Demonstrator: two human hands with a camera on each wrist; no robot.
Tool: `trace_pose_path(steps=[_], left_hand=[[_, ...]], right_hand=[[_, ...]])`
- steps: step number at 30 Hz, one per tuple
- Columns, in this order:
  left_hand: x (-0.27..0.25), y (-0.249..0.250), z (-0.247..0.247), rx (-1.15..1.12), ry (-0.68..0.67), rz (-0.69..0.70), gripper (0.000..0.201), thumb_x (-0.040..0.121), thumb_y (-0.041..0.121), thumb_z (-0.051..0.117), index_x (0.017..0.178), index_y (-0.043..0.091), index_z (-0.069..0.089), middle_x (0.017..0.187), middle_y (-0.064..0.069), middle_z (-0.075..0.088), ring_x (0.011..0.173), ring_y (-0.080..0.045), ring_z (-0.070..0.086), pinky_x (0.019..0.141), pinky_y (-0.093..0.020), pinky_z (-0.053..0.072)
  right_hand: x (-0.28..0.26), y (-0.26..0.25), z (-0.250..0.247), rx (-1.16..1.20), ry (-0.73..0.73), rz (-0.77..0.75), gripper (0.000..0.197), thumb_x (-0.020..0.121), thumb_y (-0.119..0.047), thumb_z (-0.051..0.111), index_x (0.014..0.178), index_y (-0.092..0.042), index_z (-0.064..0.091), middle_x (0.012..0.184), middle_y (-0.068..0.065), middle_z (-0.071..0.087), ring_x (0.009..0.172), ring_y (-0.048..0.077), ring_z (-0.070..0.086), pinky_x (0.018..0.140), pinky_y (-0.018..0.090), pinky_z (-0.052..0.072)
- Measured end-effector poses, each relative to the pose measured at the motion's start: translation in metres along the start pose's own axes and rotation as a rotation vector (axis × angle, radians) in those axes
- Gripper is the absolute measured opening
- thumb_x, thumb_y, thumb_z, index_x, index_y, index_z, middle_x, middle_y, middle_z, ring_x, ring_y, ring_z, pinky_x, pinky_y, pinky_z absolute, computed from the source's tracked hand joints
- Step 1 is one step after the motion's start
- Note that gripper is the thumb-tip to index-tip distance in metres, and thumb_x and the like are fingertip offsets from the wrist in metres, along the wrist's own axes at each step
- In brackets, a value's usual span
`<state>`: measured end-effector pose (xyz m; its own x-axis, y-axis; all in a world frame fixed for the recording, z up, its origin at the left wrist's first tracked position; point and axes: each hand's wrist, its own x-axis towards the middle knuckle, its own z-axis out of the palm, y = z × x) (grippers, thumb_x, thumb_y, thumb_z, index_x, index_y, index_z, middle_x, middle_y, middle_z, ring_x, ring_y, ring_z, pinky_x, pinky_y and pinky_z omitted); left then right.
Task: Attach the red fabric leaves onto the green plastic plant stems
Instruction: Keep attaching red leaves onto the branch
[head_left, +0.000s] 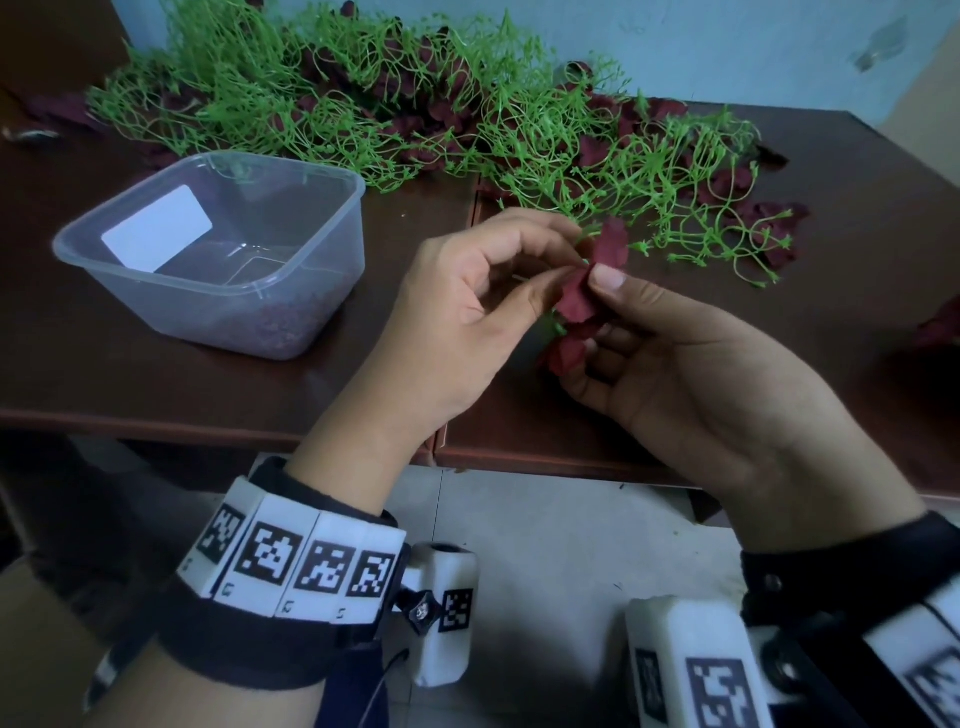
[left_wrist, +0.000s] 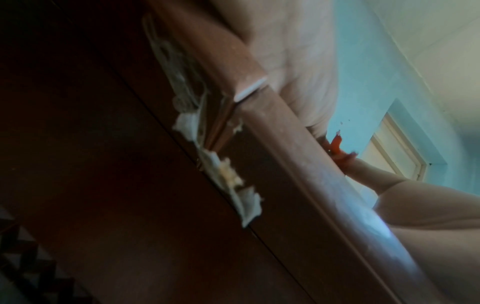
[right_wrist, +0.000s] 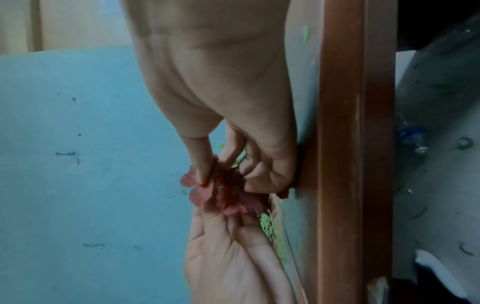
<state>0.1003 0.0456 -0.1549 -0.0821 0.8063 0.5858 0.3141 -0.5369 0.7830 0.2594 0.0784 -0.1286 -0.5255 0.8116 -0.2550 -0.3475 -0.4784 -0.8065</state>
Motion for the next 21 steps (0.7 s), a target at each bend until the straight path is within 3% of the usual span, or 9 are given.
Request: trace_pose_path(steps=[2,6,14,21], left_hand=[[0.0001,0.0012,0.0012,-0.027,0.01,-0.006,0.016,0.092,-0.004,0.066,0.103,0.008,0.067,0.113,-0.003,0.064,0.105,-0.007,0.066,0.093,-0.021,0.05],[0.0006,0.0019,0.0011,-0.062,-0.002,-0.025,0.02,0.092,-0.001,0.068,0.101,0.016,0.067,0.112,-0.006,0.061,0.098,-0.004,0.064,0.09,-0.02,0.049],[-0.0001,0.0028,-0.0013,-0.041,-0.018,-0.06,0.011,0.093,0.003,0.069,0.102,0.009,0.07,0.116,-0.009,0.061,0.099,-0.009,0.065,0.09,-0.025,0.052],[-0.0001,0.0038,0.0004,-0.015,-0.018,-0.053,0.009,0.093,0.004,0.07,0.101,0.008,0.07,0.116,-0.009,0.061,0.097,-0.01,0.065,0.089,-0.031,0.054]], right_hand=[[-0.0007,-0.0017,-0.0002,0.011,-0.016,0.016,0.018,0.072,-0.021,0.072,0.087,-0.011,0.068,0.083,0.006,0.054,0.068,0.015,0.053,0.063,0.026,0.052],[-0.0019,-0.0029,-0.0002,-0.022,-0.052,0.015,0.013,0.078,-0.021,0.066,0.088,-0.012,0.064,0.088,0.008,0.048,0.076,0.017,0.048,0.067,0.029,0.047],[-0.0002,-0.0036,-0.003,-0.029,-0.067,-0.012,0.011,0.078,-0.022,0.066,0.084,-0.014,0.064,0.083,0.004,0.048,0.074,0.016,0.048,0.063,0.026,0.047],[-0.0002,-0.0053,-0.0024,-0.051,-0.072,-0.007,0.014,0.074,-0.023,0.062,0.063,-0.015,0.068,0.07,0.001,0.053,0.071,0.016,0.048,0.065,0.028,0.045]])
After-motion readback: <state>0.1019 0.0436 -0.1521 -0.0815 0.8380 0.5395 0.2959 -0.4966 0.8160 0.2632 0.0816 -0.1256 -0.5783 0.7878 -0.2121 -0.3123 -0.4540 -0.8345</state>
